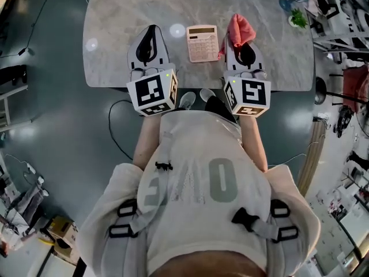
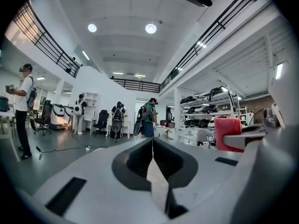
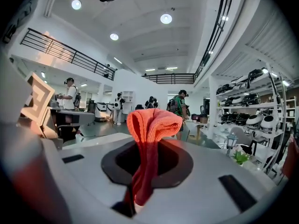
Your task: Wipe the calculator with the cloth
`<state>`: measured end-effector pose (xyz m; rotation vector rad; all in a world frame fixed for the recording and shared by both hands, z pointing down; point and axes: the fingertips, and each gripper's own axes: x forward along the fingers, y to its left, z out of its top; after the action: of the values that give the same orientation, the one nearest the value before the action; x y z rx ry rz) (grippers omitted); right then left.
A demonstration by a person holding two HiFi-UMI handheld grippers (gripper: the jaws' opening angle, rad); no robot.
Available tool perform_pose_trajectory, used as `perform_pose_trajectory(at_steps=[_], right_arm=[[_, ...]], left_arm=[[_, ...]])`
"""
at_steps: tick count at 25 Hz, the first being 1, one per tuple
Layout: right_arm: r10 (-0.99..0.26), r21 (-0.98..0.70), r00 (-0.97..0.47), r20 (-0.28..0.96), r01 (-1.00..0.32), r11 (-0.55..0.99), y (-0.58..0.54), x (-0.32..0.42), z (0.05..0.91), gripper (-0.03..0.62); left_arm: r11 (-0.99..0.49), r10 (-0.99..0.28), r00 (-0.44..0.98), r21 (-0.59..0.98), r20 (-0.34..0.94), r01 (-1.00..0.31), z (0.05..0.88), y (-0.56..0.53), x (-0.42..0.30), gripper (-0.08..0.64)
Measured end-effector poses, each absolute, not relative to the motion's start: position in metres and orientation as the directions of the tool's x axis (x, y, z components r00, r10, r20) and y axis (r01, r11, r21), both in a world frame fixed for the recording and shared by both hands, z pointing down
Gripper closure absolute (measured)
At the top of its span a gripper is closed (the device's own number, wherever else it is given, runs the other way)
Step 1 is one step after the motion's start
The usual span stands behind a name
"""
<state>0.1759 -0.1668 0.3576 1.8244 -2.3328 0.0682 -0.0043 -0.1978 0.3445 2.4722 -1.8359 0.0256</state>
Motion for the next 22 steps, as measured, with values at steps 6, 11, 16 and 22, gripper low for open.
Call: perform_pose_trajectory(at_steps=[6, 11, 16, 22], right_arm=[[-0.940, 0.062, -0.300, 0.163, -0.948, 0.314, -0.179, 0.197, 0.353, 0.545], [-0.928, 0.057, -0.343, 0.146, -0.934, 0.354, -0.197, 0.215, 0.344, 0.545], [-0.921, 0.043, -0.369, 0.125, -0.925, 0.377, -0.204, 0.219, 0.336, 0.545], [-0.916, 0.022, -0.383, 0.116, -0.921, 0.388, -0.207, 0.222, 0.335, 0.544]], left_arm=[[-0.215, -0.976, 0.216, 0.040, 0.022, -0.976, 0.330, -0.201, 0.014, 0.537], [-0.207, -0.978, 0.205, 0.060, -0.034, -0.976, 0.307, -0.210, 0.030, 0.535], [-0.249, -0.968, 0.243, 0.106, -0.066, -0.963, 0.285, -0.212, 0.036, 0.507], [-0.301, -0.953, 0.293, 0.121, -0.080, -0.946, 0.275, -0.216, 0.049, 0.218]])
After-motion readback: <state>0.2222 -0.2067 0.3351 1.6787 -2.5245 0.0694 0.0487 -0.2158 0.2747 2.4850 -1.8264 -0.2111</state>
